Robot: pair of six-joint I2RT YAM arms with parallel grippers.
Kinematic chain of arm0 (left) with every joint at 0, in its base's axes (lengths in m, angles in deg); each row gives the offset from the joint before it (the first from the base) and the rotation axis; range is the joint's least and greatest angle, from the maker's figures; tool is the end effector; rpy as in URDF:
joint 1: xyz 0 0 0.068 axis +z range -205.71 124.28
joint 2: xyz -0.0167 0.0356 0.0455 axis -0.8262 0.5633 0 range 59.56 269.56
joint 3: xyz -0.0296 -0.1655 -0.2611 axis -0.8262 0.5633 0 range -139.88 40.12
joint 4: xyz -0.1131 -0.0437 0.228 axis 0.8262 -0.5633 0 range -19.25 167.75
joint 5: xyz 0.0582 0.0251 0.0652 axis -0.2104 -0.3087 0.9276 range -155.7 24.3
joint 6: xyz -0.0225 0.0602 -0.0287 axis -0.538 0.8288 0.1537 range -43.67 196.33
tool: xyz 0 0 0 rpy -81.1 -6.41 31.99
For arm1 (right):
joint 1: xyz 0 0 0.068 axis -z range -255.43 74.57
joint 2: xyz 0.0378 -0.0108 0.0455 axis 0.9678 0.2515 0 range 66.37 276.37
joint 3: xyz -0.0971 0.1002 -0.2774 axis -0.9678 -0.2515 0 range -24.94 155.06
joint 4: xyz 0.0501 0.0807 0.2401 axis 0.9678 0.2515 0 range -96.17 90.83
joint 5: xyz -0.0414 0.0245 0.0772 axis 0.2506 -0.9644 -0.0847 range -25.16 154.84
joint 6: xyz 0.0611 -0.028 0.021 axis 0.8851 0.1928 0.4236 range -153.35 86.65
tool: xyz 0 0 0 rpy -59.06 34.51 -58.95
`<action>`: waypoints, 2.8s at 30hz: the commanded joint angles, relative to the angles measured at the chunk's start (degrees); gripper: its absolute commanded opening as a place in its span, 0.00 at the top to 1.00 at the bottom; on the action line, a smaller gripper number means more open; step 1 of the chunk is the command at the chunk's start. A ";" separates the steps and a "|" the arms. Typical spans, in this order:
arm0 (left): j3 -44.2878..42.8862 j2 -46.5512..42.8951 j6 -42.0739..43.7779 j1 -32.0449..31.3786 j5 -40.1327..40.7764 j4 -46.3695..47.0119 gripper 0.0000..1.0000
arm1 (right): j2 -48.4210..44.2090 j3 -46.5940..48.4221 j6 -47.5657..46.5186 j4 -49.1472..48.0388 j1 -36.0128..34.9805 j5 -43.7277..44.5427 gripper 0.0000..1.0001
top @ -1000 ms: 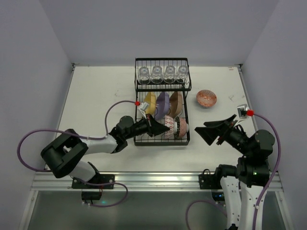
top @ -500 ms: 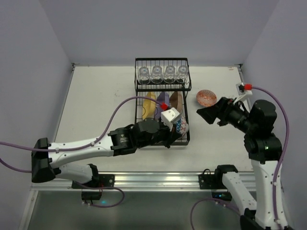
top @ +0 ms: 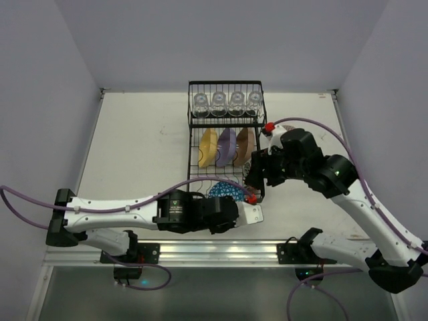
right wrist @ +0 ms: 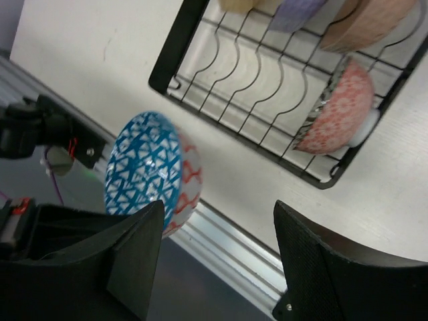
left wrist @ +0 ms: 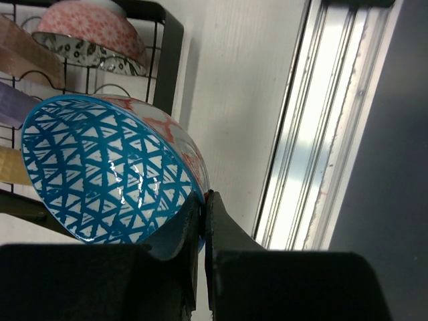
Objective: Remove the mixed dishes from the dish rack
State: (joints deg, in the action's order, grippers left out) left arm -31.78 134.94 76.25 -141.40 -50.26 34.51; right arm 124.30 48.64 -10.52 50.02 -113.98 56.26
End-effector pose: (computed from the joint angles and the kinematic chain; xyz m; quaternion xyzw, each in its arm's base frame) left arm 0.0361 -0.2752 0.3576 0.5895 0.7094 -0.1572 0.3528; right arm 0.1317 0.1158 0.4079 -0.1548 0.8929 0.2714 0.3241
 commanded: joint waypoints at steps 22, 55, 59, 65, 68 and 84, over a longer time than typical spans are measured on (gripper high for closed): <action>-3.43 3.03 5.53 -2.02 2.12 -5.01 1.00 | 16.86 1.12 -1.12 2.44 -16.21 7.69 1.00; 2.45 -18.15 -16.53 38.05 26.49 3.07 0.00 | 26.95 -1.09 9.16 -34.72 45.22 10.96 1.00; 10.88 -22.46 -14.78 38.58 22.01 8.69 0.00 | 37.58 4.98 8.90 -33.86 45.58 10.42 1.00; 13.54 -22.29 -14.60 39.55 20.25 10.19 0.00 | 40.42 5.00 9.25 -33.07 45.75 9.73 1.00; 13.63 -21.15 -14.16 40.34 18.67 10.81 0.00 | 40.16 2.89 9.69 -34.29 45.66 9.55 1.00; 14.86 -20.97 -13.19 40.78 14.88 12.22 0.00 | 40.77 -5.11 13.29 -40.19 45.75 8.84 0.83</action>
State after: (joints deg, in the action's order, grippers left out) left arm -17.17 114.15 62.44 -101.10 -34.15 43.95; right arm 166.00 43.31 1.04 15.09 -68.56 65.42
